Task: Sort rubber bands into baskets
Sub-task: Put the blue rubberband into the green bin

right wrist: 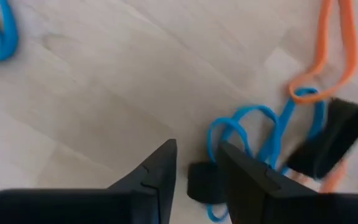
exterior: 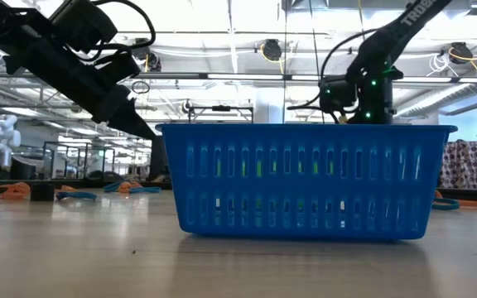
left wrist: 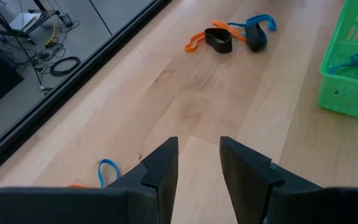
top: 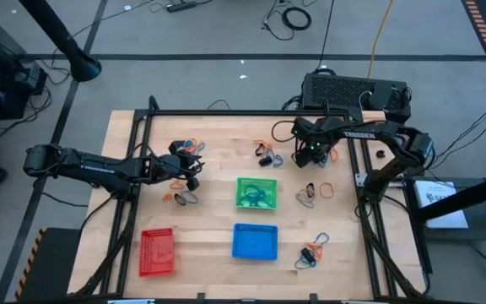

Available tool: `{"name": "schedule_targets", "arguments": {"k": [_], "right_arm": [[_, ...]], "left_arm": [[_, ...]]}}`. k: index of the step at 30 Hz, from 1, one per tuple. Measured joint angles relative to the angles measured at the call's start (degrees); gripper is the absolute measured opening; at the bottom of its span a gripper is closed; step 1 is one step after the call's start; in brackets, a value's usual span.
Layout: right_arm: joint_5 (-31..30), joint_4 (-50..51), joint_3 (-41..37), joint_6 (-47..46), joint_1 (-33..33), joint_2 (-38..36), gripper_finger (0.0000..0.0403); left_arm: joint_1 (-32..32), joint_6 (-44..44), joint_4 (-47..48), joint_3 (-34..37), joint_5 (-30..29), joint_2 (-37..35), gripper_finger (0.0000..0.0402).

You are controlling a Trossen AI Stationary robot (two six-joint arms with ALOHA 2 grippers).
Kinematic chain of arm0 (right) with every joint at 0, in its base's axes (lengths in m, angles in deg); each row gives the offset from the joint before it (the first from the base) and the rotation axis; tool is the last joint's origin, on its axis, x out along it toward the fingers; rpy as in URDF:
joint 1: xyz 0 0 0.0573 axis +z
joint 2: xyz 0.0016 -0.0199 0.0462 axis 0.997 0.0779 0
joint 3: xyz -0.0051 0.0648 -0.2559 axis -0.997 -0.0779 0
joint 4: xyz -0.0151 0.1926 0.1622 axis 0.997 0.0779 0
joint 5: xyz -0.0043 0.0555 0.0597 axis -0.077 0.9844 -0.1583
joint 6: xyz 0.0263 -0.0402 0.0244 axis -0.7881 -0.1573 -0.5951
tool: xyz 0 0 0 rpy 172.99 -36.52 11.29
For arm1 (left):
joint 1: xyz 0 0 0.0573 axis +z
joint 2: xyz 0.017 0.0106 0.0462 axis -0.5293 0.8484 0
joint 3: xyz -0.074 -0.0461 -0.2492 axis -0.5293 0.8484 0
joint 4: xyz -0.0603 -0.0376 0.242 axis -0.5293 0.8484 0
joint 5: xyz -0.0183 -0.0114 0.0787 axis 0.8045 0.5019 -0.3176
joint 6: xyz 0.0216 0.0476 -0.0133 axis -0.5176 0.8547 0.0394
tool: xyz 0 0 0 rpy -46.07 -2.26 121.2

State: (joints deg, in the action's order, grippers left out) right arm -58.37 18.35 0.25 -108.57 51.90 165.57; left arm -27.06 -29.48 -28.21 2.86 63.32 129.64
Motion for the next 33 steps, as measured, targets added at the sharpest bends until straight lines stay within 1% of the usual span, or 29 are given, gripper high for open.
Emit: {"name": "schedule_targets", "arguments": {"k": [6, 16, 25, 29, 33], "right_arm": [[4.1, -2.2, -0.6, 1.1, -1.2, 0.0, 0.0101], [3.9, -3.4, -0.6, 1.1, -1.3, 0.0, 0.0089], [3.5, -3.3, -0.6, 1.1, -1.3, 0.0, 0.0088], [3.4, -4.4, -2.5, 1.1, -1.3, 0.0, 0.0088], [3.7, -8.9, -5.5, 1.1, -1.3, 0.1, 0.0088]], "left_arm": [[0.0, 0.3, 0.1, 0.0, 0.0, 0.0, 0.0127], [0.0, 0.3, 0.1, 0.0, 0.0, 0.0, 0.0127], [0.0, 0.3, 0.4, 0.0, 0.0, 0.0, 0.0127], [0.0, 0.0, 0.4, 0.0, 0.0, 0.0, 0.0127], [0.0, 0.0, 0.5, 0.0, 0.0, 0.0, 0.0127]]}}
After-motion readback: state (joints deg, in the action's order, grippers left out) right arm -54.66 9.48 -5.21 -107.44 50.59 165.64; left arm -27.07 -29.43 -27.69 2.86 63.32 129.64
